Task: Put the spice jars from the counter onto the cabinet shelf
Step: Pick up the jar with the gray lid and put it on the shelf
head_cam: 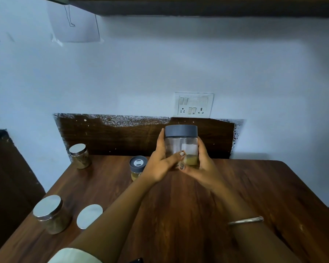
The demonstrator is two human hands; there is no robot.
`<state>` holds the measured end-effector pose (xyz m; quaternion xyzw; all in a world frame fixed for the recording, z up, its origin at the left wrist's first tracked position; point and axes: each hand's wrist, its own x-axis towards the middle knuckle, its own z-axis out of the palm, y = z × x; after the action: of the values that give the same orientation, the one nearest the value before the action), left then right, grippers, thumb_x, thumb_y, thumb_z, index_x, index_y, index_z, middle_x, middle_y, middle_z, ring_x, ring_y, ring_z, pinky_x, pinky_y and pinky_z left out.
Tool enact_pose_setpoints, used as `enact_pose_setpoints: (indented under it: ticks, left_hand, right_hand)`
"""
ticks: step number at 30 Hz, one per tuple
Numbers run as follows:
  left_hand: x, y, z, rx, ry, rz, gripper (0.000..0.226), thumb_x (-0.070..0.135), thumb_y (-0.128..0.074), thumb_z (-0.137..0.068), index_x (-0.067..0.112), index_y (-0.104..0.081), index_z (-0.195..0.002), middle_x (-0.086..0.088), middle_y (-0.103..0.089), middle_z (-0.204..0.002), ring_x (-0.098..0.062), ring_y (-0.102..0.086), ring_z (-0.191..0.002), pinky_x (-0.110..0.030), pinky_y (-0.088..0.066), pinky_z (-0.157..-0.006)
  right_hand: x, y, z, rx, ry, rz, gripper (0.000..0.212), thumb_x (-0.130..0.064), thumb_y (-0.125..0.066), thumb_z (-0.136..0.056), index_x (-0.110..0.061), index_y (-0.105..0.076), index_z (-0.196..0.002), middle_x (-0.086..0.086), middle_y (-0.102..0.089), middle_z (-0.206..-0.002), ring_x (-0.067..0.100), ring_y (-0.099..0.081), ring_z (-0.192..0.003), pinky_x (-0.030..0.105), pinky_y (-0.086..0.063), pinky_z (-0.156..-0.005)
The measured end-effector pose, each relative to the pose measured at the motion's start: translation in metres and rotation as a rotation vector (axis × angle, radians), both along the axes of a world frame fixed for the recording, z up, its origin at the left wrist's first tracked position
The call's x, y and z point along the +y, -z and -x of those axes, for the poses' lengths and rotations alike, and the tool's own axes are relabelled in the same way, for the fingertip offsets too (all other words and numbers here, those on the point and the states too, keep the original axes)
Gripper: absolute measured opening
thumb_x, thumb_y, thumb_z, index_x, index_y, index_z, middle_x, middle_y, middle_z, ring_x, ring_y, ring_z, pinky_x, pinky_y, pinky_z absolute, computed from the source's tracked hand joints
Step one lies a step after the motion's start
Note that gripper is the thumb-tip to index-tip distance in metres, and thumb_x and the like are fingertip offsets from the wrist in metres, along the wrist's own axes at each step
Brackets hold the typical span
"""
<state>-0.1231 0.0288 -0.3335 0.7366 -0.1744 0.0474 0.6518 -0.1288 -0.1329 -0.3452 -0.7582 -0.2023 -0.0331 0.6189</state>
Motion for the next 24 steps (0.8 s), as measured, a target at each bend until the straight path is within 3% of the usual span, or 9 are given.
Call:
enact_pose_setpoints:
  ticks: [3,6,9,11,13,16,19,22,24]
  left_hand:
    - [-0.002,-0.001,0.0,0.029,0.057,0.008,0.086,0.029,-0.06,-0.083,0.032,-0.004,-0.148,0.009,-0.052,-0.129,-0.011,-0.056,-0.118,-0.037,-0.049,-0.097]
    - [-0.004,-0.003,0.0,0.002,0.102,-0.064,0.08,0.03,-0.05,-0.089,0.032,0.006,-0.146,0.025,-0.044,-0.13,0.008,-0.049,-0.118,-0.019,-0.044,-0.098]
    - [-0.008,-0.005,0.001,-0.033,0.113,-0.107,0.081,0.029,-0.052,-0.09,0.04,0.01,-0.141,0.038,-0.05,-0.118,0.016,-0.051,-0.111,-0.007,-0.044,-0.085]
    - [-0.013,-0.006,0.002,-0.034,0.086,-0.093,0.085,0.031,-0.061,-0.085,0.052,0.005,-0.134,0.029,-0.06,-0.113,0.005,-0.059,-0.107,-0.013,-0.05,-0.082]
    - [-0.014,-0.007,0.0,-0.028,0.051,-0.032,0.087,0.03,-0.063,-0.081,0.047,-0.001,-0.139,0.013,-0.061,-0.119,-0.009,-0.061,-0.111,-0.032,-0.052,-0.092]
    - [-0.01,-0.011,-0.002,-0.002,0.043,0.045,0.075,0.027,-0.063,-0.08,0.047,-0.017,-0.136,0.009,-0.06,-0.121,-0.015,-0.059,-0.114,-0.046,-0.046,-0.099]
    - [-0.009,-0.011,-0.003,0.049,0.087,0.107,0.063,0.028,-0.059,-0.086,0.046,-0.026,-0.135,0.005,-0.059,-0.124,-0.019,-0.058,-0.116,-0.046,-0.048,-0.097]
    - [-0.008,-0.008,-0.002,0.072,0.061,0.091,0.067,0.038,-0.047,-0.092,0.041,-0.009,-0.146,0.007,-0.049,-0.135,-0.01,-0.056,-0.117,-0.038,-0.052,-0.093]
    - [-0.006,-0.006,-0.002,0.003,0.004,0.027,0.062,0.04,-0.042,-0.094,0.041,-0.008,-0.145,0.007,-0.045,-0.138,-0.009,-0.052,-0.121,-0.038,-0.047,-0.099]
  right_hand:
    - [0.0,0.004,-0.001,0.03,0.03,0.008,0.097,-0.058,-0.079,-0.059,-0.058,-0.018,-0.134,-0.029,-0.052,-0.123,-0.001,-0.054,-0.116,0.021,-0.05,-0.088]
    - [-0.002,0.002,-0.001,-0.029,0.176,0.086,0.106,-0.072,-0.074,-0.049,-0.058,-0.014,-0.136,-0.041,-0.05,-0.115,-0.013,-0.052,-0.108,0.011,-0.049,-0.08]
    - [-0.004,0.002,-0.003,-0.107,0.293,0.181,0.117,-0.07,-0.077,-0.046,-0.045,-0.014,-0.142,-0.017,-0.049,-0.129,0.002,-0.054,-0.112,0.032,-0.053,-0.087]
    - [-0.005,0.001,-0.003,-0.16,0.324,0.296,0.125,-0.073,-0.075,-0.044,-0.041,-0.009,-0.145,-0.004,-0.045,-0.132,0.009,-0.053,-0.111,0.036,-0.055,-0.083]
    - [-0.008,-0.001,-0.003,-0.192,0.316,0.379,0.132,-0.082,-0.068,-0.04,-0.041,-0.001,-0.146,0.0,-0.039,-0.134,0.007,-0.048,-0.109,0.027,-0.051,-0.08]
    - [-0.014,-0.002,-0.001,-0.133,0.227,0.264,0.126,-0.082,-0.066,-0.048,-0.044,0.005,-0.145,-0.004,-0.038,-0.141,0.007,-0.046,-0.121,0.03,-0.049,-0.092]
    - [-0.017,-0.001,-0.002,-0.032,0.143,0.14,0.119,-0.08,-0.064,-0.056,-0.04,0.002,-0.147,-0.011,-0.051,-0.133,0.006,-0.055,-0.117,0.042,-0.047,-0.099]
    - [-0.014,-0.001,-0.003,-0.079,0.168,0.211,0.108,-0.081,-0.058,-0.061,-0.038,-0.006,-0.146,-0.014,-0.059,-0.122,0.001,-0.061,-0.104,0.038,-0.053,-0.092]
    - [-0.012,-0.001,-0.003,-0.119,0.215,0.254,0.106,-0.084,-0.051,-0.063,-0.038,-0.003,-0.146,-0.015,-0.058,-0.12,0.004,-0.062,-0.102,0.039,-0.054,-0.088]
